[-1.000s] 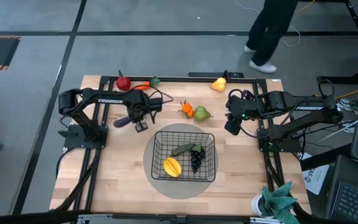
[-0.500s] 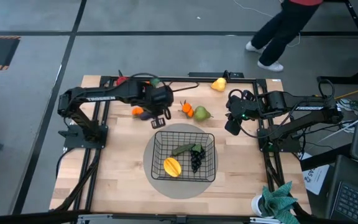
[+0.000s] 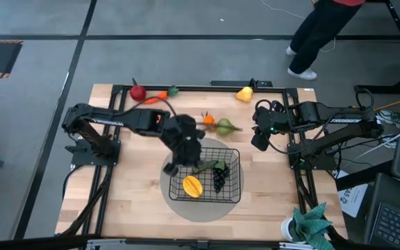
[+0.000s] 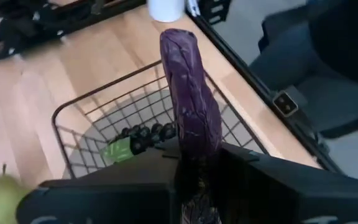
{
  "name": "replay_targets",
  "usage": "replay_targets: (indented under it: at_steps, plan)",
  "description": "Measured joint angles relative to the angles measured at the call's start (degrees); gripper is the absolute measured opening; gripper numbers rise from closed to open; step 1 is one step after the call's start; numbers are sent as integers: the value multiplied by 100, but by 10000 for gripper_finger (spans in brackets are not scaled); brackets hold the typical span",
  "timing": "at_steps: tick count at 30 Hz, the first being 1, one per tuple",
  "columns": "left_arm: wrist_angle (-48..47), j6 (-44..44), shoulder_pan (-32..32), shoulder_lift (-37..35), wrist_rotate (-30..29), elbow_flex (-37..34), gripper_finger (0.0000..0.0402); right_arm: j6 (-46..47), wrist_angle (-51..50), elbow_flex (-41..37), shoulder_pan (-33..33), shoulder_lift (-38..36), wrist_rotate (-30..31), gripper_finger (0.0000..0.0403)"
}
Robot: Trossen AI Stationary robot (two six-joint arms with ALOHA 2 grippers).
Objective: Build produce basket
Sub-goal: Put the eggplant into the wire basket, then put the carrot into the wire basket
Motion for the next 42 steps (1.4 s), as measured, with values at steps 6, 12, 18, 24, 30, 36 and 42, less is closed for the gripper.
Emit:
replay_targets:
  at_steps: [6,12,18,24,30,36,42]
  plan:
    - [18,-105,-360,38,-1313,0,33,2,2,0,0,0,1,161]
    - [-38,-920,-403,174,-2466,-3,58,4,3,0,0,0,1,161]
    - [-252,-1177,-405,278,-2479,-9,96,4,4,0,0,-2,3,161]
    - [-262,-1176,-408,273,-2486,-4,114,4,4,1,0,0,3,161]
    - [-560,-1176,-408,269,-2488,-4,115,5,4,0,-1,0,6,161]
    - [-996,-1176,-408,269,-2638,-4,113,5,4,0,0,0,6,161]
    - [-2521,-1136,-370,269,-3456,-4,112,7,4,2,0,0,292,161]
